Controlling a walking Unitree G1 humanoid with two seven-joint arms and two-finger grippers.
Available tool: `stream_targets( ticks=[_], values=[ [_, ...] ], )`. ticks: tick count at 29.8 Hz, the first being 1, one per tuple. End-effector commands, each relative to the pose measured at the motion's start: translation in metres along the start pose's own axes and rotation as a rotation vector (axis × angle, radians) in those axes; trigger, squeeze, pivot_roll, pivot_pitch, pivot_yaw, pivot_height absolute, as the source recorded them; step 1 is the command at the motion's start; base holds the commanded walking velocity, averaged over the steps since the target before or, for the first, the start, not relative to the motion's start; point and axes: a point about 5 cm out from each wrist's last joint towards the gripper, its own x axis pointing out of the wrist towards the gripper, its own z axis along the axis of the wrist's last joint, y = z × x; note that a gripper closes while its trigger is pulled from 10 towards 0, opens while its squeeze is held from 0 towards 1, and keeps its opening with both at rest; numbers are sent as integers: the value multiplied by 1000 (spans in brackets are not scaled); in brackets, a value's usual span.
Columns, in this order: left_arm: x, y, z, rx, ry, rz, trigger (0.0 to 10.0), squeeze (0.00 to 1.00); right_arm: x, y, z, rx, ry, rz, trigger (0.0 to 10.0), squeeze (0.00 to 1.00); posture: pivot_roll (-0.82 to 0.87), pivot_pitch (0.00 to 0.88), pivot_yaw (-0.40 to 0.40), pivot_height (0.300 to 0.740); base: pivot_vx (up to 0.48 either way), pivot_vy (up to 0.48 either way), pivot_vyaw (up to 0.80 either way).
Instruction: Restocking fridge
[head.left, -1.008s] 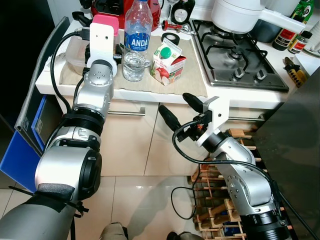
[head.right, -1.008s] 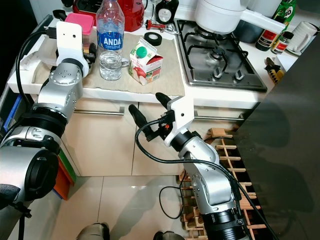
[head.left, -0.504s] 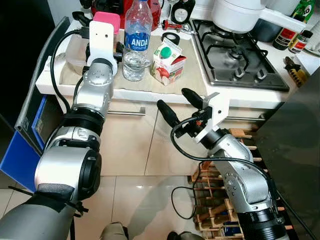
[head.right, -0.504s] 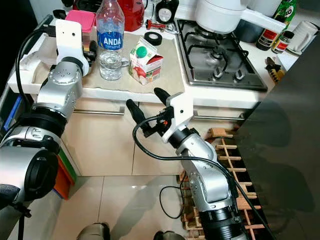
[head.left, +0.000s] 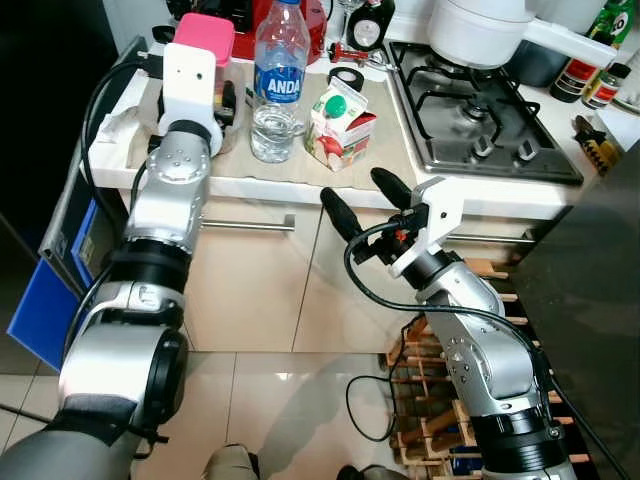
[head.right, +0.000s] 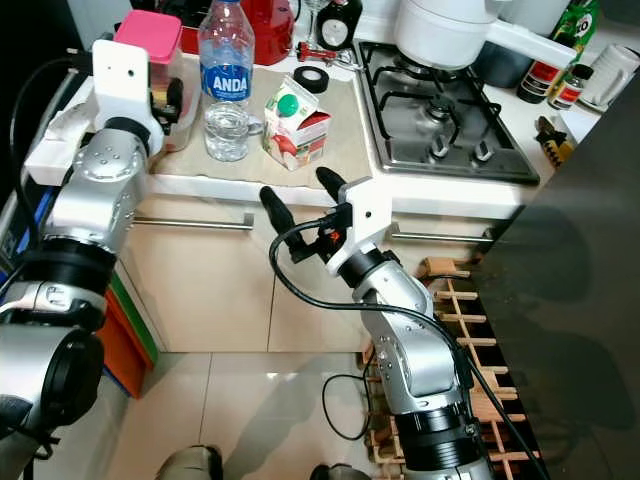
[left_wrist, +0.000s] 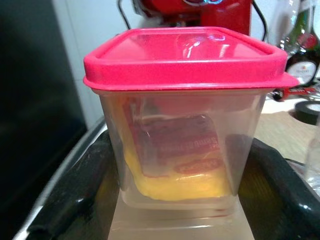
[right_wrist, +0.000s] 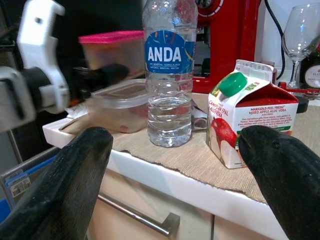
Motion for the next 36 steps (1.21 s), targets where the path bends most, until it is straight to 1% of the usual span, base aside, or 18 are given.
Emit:
stream_targets(
  ticks=[1,2,3,4,5,7,8,12,14,16,17,19,22,26,29,34,35,36],
  values=[
    [-3,0,12,-17,-50,-23,0,0,-1,-8,4,-18,-19,-39,10000,0,127,0,-58,740,0,0,0],
    [-9,3,15,-19,-66,-27,0,0,-2,-11,4,-21,-21,-53,10000,0,134,0,-56,740,0,0,0],
    [-9,3,15,-19,-66,-27,0,0,-2,-11,4,-21,-21,-53,10000,0,134,0,-56,740,0,0,0],
    [-19,7,20,-32,-93,-38,0,0,-3,-14,3,-27,-22,-76,10000,0,143,0,-54,740,0,0,0],
    [-22,7,21,-35,-98,-44,0,0,-4,-16,3,-28,-22,-82,10000,0,143,0,-54,740,0,0,0],
    [-32,4,23,-63,-122,-69,0,0,-5,-20,1,-35,-20,-108,10000,0,160,0,-52,740,0,0,0],
    [-42,3,23,-71,-137,-68,0,0,-8,-24,0,-42,-17,-136,10000,0,160,0,-52,740,0,0,0],
    [-59,-2,23,-113,-169,-92,0,0,-12,-33,-3,-50,-11,-202,10000,0,169,0,-52,740,0,0,0],
    [-70,-5,20,-112,-166,-99,0,0,-14,-38,-4,-58,-8,-240,10000,0,178,0,-54,740,0,0,0],
    [-76,-6,16,-113,-152,-104,0,0,-16,-41,-5,-68,-5,-263,10000,0,179,0,-55,740,0,0,0],
    [-82,-12,11,-108,-132,-122,0,0,-16,-42,-6,-67,-2,-269,10000,0,180,0,-59,740,0,0,0],
    [-84,-14,10,-106,-126,-125,0,0,-17,-42,-6,-66,-2,-271,10000,0,180,0,-59,740,0,0,0],
    [-80,-15,10,-75,-129,-89,0,0,-16,-42,-7,-68,-2,-272,10000,0,175,0,-57,740,0,0,0],
    [-62,-7,10,-35,-125,-17,0,0,-13,-41,-6,-69,-13,-275,10000,0,164,0,-57,740,0,0,0],
    [-45,-3,14,8,-139,-13,0,0,-14,-39,-7,-70,-14,-278,10000,0,142,0,-56,740,0,0,0],
    [-20,-6,15,17,-121,-14,0,0,-19,-37,-7,-74,-13,-277,10000,0,109,0,-55,740,0,0,0],
    [-20,-6,15,17,-121,-14,0,0,-19,-37,-7,-74,-13,-277,10000,0,109,0,-55,740,0,0,0],
    [-15,-8,17,13,-123,-16,0,0,-21,-36,-7,-75,-12,-278,10000,0,103,0,-55,740,0,0,0]
  ],
)
